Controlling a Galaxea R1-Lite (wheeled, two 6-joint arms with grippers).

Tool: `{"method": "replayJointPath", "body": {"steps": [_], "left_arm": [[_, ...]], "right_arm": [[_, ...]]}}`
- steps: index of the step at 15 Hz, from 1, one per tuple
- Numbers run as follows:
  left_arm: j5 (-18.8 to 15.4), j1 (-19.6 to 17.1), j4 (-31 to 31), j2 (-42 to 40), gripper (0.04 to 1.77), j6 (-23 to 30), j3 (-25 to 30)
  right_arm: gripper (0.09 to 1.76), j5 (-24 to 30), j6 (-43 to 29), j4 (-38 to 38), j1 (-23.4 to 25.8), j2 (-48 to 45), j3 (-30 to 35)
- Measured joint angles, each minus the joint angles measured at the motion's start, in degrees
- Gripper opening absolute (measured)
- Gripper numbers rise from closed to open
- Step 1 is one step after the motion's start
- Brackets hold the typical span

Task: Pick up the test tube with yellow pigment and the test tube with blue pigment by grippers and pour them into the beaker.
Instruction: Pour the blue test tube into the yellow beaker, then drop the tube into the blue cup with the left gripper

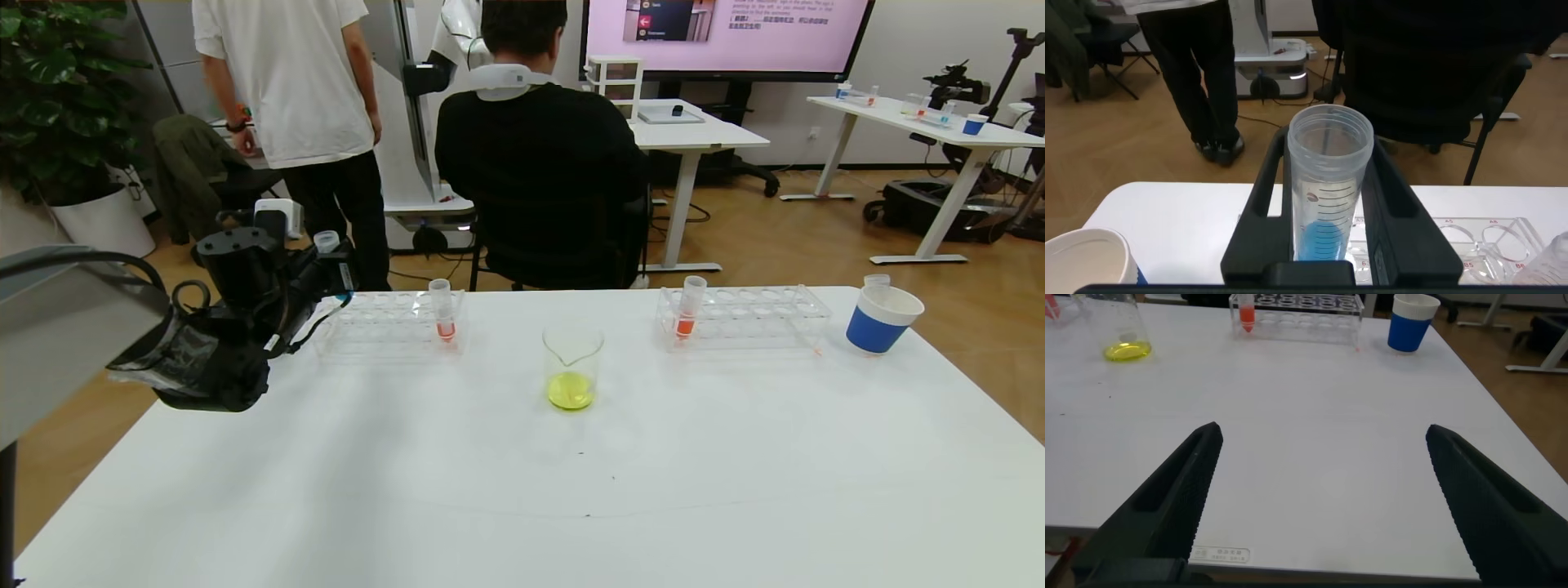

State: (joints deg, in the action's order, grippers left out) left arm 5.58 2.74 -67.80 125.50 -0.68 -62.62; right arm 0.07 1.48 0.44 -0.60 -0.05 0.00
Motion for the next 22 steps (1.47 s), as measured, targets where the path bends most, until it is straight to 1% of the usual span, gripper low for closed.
{"method": "replayJointPath", "body": {"steps": [3, 4, 5, 6, 7, 10, 12, 13, 14, 15, 16, 18, 19, 21, 22], "left_arm": [[-0.2, 1.1, 2.3, -1.3, 0.5, -0.1, -1.5], [-1.4, 2.3, 4.0, -2.0, 0.5, -1.0, -2.5], [-4.7, 3.1, 5.0, -2.7, 0.5, -2.4, -3.3], [-9.0, 3.9, 5.3, -3.3, 0.5, -3.9, -4.3], [-12.6, 4.6, 5.7, -3.8, 0.5, -5.2, -5.4], [-17.7, 8.9, 6.7, -3.8, 0.5, -6.2, -11.7], [-23.5, 12.3, 7.0, -3.0, 0.5, -6.2, -15.2], [-26.0, 13.7, 7.0, -2.6, 0.5, -6.4, -16.0], [-28.1, 15.2, 6.9, -2.1, 0.5, -7.7, -16.6], [-29.4, 16.1, 6.6, -1.4, 0.5, -9.5, -17.2], [-30.9, 16.9, 6.0, -0.3, 0.5, -12.9, -18.2], [-32.6, 17.4, 5.5, 1.7, 0.5, -20.7, -19.7], [-34.3, 17.5, 5.5, 2.6, 0.5, -25.1, -20.0], [-38.8, 17.8, 4.5, 4.1, 0.5, -31.0, -20.3], [-39.9, 18.1, 3.0, 4.8, 0.5, -32.4, -20.5]], "right_arm": [[1.74, 0.0, 0.0, 0.0, 0.0, 0.0, 0.0], [1.74, 0.0, 0.0, 0.0, 0.0, 0.0, 0.0], [1.74, 0.0, 0.0, 0.0, 0.0, 0.0, 0.0], [1.74, 0.0, 0.0, 0.0, 0.0, 0.0, 0.0], [1.74, 0.0, 0.0, 0.0, 0.0, 0.0, 0.0], [1.74, 0.0, 0.0, 0.0, 0.0, 0.0, 0.0], [1.74, 0.0, 0.0, 0.0, 0.0, 0.0, 0.0], [1.74, 0.0, 0.0, 0.0, 0.0, 0.0, 0.0], [1.74, 0.0, 0.0, 0.0, 0.0, 0.0, 0.0], [1.74, 0.0, 0.0, 0.0, 0.0, 0.0, 0.0], [1.74, 0.0, 0.0, 0.0, 0.0, 0.0, 0.0], [1.74, 0.0, 0.0, 0.0, 0.0, 0.0, 0.0], [1.74, 0.0, 0.0, 0.0, 0.0, 0.0, 0.0], [1.74, 0.0, 0.0, 0.0, 0.0, 0.0, 0.0], [1.74, 0.0, 0.0, 0.0, 0.0, 0.0, 0.0]]}}
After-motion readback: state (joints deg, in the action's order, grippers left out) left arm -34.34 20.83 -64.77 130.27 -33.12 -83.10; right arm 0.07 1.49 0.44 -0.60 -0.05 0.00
